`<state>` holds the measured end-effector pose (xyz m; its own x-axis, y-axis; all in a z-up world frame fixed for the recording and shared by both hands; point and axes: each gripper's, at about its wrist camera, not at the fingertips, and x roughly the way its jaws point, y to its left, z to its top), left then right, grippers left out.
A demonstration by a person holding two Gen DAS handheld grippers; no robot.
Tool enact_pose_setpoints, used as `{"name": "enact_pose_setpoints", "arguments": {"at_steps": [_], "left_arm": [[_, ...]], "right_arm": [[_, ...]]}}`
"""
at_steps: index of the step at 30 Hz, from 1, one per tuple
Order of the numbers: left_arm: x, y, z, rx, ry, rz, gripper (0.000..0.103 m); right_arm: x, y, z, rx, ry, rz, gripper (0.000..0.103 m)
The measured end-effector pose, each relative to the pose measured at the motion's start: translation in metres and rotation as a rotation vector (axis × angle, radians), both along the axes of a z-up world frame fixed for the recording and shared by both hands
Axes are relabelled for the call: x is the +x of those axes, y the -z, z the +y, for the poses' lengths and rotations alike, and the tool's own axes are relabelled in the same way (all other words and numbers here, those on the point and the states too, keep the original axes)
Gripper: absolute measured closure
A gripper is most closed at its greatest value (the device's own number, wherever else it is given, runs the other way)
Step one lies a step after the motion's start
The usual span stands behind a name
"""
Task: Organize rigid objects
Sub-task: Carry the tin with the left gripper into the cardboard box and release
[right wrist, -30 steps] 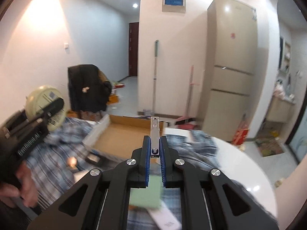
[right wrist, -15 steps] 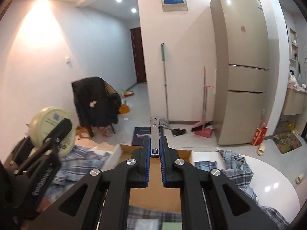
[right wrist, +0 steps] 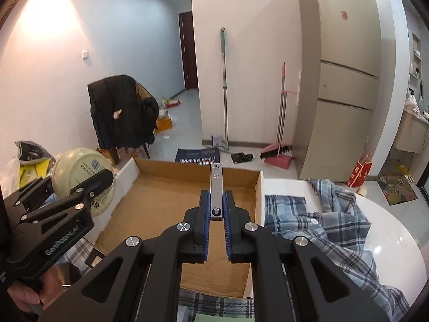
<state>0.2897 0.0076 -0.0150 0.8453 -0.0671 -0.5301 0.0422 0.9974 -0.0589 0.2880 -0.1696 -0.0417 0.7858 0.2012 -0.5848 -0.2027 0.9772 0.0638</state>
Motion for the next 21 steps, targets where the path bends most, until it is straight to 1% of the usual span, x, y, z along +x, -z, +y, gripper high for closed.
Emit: {"name": "enact_pose_setpoints", "arguments": {"at_steps": [1, 5, 7, 9, 11, 13, 16, 17, 19, 21], "left_arm": [[0.004, 0.002, -0.001, 0.0, 0.016, 0.015, 0.052], [0.005, 0.01, -0.01, 0.062, 0.016, 0.026, 0.052], [0.006, 0.016, -0.013, 0.077, 0.019, 0.042, 0.052], [0.008, 0.02, -0.012, 0.075, 0.025, 0.059, 0.052], [0.01, 0.026, -0.01, 0.058, 0.028, 0.09, 0.052], [0.011, 0.032, -0.008, 0.059, 0.032, 0.116, 0.052], [0.019, 0.042, -0.007, 0.07, 0.039, 0.173, 0.052], [0.023, 0.046, -0.006, 0.062, 0.042, 0.204, 0.052], [0.027, 0.053, -0.005, 0.053, 0.049, 0.236, 0.052], [0.029, 0.058, -0.005, 0.072, 0.039, 0.261, 0.052]], "right_arm": [[0.002, 0.003, 0.0, 0.0, -0.003, 0.008, 0.095], [0.006, 0.009, 0.0, 0.007, -0.013, 0.034, 0.095], [0.007, 0.011, -0.003, 0.04, -0.021, 0.058, 0.095], [0.008, 0.012, -0.005, 0.07, -0.031, 0.076, 0.095], [0.007, 0.012, -0.005, 0.058, -0.029, 0.072, 0.095], [0.006, 0.013, -0.004, 0.046, -0.034, 0.068, 0.095], [0.009, 0.015, -0.001, 0.058, -0.066, 0.083, 0.095], [0.011, 0.016, -0.001, 0.06, -0.072, 0.091, 0.095], [0.013, 0.018, -0.001, 0.063, -0.074, 0.103, 0.095], [0.014, 0.019, -0.003, 0.072, -0.074, 0.114, 0.095]]}}
